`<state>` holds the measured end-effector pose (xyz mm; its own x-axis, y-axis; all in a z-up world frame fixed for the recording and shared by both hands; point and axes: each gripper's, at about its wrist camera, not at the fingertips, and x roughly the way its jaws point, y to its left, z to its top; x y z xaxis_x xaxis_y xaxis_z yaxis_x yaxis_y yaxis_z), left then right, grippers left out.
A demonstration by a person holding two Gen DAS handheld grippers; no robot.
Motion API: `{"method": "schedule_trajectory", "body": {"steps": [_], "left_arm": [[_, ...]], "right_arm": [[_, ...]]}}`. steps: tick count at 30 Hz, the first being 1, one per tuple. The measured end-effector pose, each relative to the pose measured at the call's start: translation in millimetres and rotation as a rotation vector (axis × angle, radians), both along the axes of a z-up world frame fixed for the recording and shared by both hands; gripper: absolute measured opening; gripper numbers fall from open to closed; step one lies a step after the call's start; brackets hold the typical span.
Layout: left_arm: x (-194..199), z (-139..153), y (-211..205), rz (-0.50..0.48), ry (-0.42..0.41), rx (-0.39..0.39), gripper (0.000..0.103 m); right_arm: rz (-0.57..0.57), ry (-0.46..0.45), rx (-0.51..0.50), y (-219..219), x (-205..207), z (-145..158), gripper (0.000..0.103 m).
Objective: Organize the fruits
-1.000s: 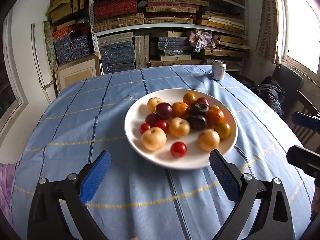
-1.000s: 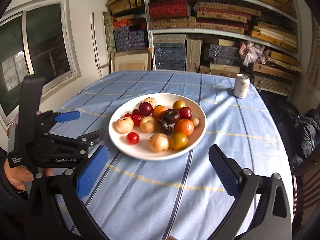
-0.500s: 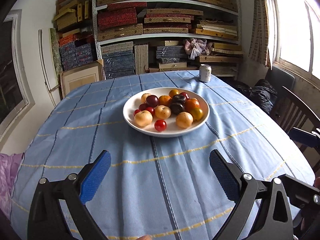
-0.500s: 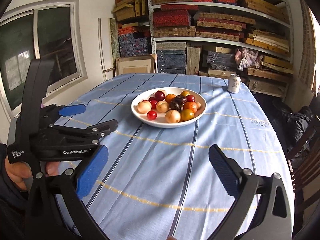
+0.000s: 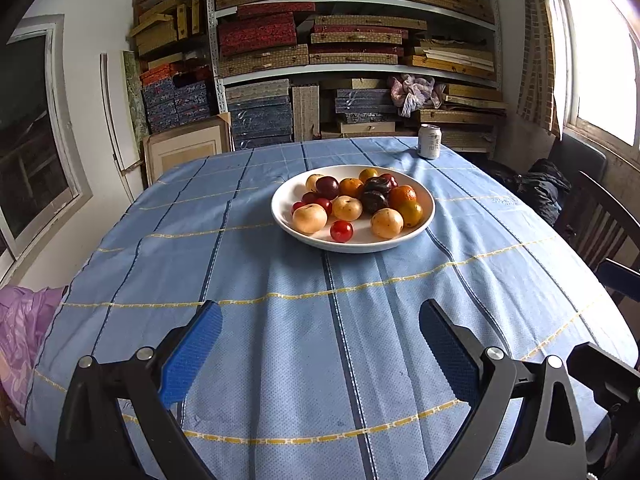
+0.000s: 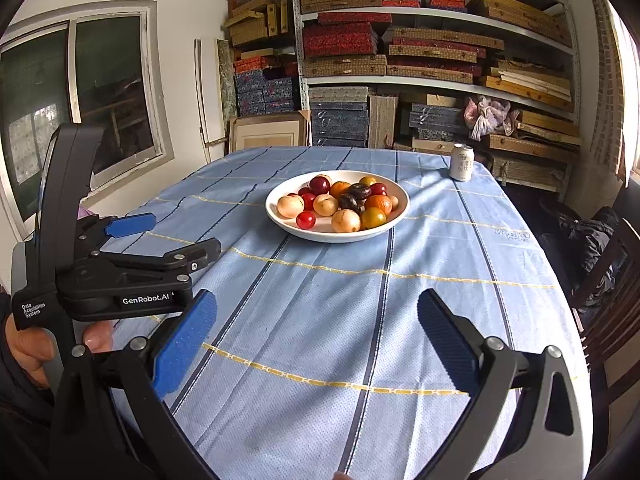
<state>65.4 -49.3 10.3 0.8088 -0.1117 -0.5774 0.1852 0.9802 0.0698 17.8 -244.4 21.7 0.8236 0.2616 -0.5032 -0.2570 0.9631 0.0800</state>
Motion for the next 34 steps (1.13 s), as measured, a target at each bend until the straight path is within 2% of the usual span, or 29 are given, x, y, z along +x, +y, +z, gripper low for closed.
{"method": "schedule_trajectory", "body": {"steps": [16,22,34], "left_arm": [[-0.3,-2.6,-4.1,-0.016,0.003,-0.004,0.100],[-4.7,-2.1,-6.0,0.007,-0.040,-0.016,0.100],[2.7,-5.1,-2.5,0.010,0.022,-0.039,0.100]], "right_arm": [[-0.007,0.005,-0.005,-1.7,1.0,-2.7,0.098],[-0.011,0.005,-0.005,-3.2,0.8,-3.2,0.098],[-0.011,0.003,-0.002,-3.9,-1.1,-3.6,0.098]]}}
